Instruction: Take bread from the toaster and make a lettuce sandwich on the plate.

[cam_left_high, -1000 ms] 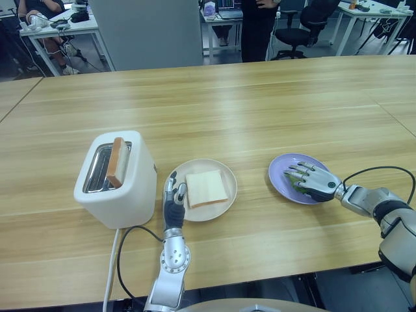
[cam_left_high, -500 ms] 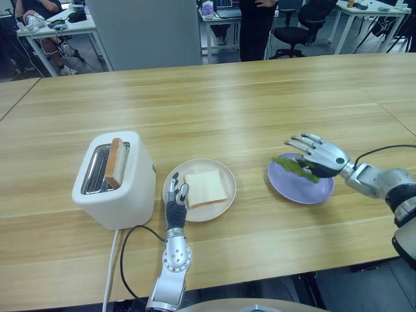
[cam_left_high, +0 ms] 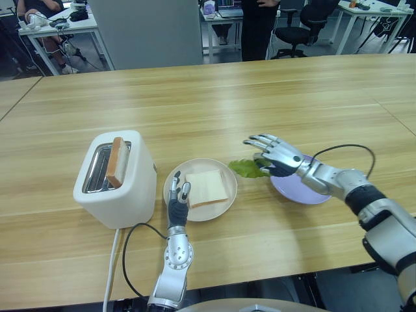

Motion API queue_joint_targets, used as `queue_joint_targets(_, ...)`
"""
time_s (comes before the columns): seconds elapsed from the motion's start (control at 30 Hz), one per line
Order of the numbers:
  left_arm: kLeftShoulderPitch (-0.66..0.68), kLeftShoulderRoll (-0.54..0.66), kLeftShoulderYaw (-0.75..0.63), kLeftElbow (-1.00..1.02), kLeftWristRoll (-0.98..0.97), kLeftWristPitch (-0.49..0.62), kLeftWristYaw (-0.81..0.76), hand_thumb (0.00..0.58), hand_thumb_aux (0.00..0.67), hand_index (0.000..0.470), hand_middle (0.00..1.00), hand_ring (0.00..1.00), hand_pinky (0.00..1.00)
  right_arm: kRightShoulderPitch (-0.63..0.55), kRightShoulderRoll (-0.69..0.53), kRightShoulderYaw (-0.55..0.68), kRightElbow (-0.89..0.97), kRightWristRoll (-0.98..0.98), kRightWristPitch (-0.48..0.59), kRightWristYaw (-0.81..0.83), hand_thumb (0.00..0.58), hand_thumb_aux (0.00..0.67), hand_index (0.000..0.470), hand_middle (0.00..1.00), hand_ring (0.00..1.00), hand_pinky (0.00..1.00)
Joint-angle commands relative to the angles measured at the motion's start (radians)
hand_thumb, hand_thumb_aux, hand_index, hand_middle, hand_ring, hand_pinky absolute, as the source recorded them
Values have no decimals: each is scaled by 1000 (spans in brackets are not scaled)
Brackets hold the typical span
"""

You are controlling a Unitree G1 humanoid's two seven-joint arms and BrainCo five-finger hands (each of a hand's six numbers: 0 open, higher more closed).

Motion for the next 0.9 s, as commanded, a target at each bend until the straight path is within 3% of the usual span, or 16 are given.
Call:
queue_joint_targets(0.03,0,-28,-13,18,-1,-3,-13,0,0,0,98,98,98,-11,86,1,40,12,37,48,580,670,460,16,16,16)
queue_joint_targets(0.3,-12,-33,-19,39,-4,-6,-24,0,0,0,102,102,102,-92,280,10,156,16,114,70,580,670,460,16,16,16)
queue_joint_targets(0.53,-15,-37,-24,53,-10,-15,-22,0,0,0,94,94,94,-161,379,41,235,6,150,65,580,670,460,20,20,20)
queue_joint_targets(0.73,-14,-41,-30,52,-10,-17,-23,0,0,0,102,102,102,-191,422,71,288,2,169,66,580,670,460,24,24,24)
queue_joint_targets(0.9,-6,-36,-24,44,-14,-15,-26,0,0,0,98,98,98,-150,427,105,280,-5,147,69,580,670,460,24,24,24)
